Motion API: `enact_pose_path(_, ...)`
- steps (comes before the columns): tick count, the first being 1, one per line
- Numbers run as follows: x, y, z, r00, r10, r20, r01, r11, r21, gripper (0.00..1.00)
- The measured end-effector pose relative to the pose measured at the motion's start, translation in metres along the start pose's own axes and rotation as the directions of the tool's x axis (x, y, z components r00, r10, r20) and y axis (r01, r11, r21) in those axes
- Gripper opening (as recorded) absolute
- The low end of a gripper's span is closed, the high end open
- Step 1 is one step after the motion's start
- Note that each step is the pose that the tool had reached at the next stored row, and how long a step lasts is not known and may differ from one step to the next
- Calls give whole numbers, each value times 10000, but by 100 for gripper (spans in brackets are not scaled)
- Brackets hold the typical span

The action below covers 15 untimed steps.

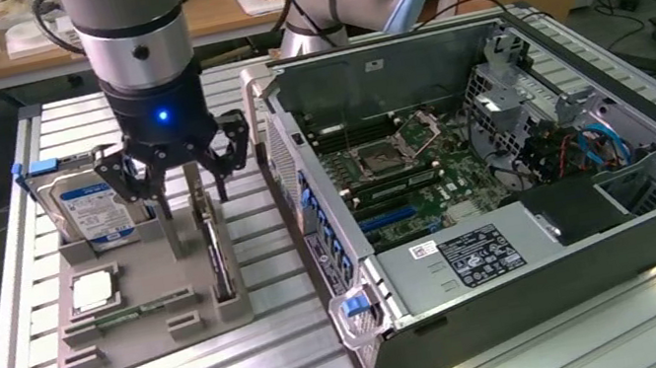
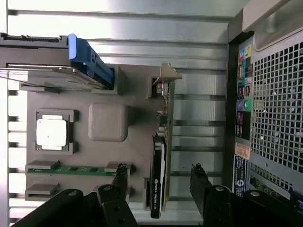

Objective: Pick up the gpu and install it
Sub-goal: 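Pick up the gpu and move the gpu toward the slot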

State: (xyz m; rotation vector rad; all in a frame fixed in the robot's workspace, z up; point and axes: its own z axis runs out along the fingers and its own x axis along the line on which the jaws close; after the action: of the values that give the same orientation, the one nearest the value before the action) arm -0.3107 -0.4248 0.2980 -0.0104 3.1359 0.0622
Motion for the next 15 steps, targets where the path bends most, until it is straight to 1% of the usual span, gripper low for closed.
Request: enact_pose_path(15, 3, -53, 270, 10000, 0, -1, 0, 10000, 1, 65)
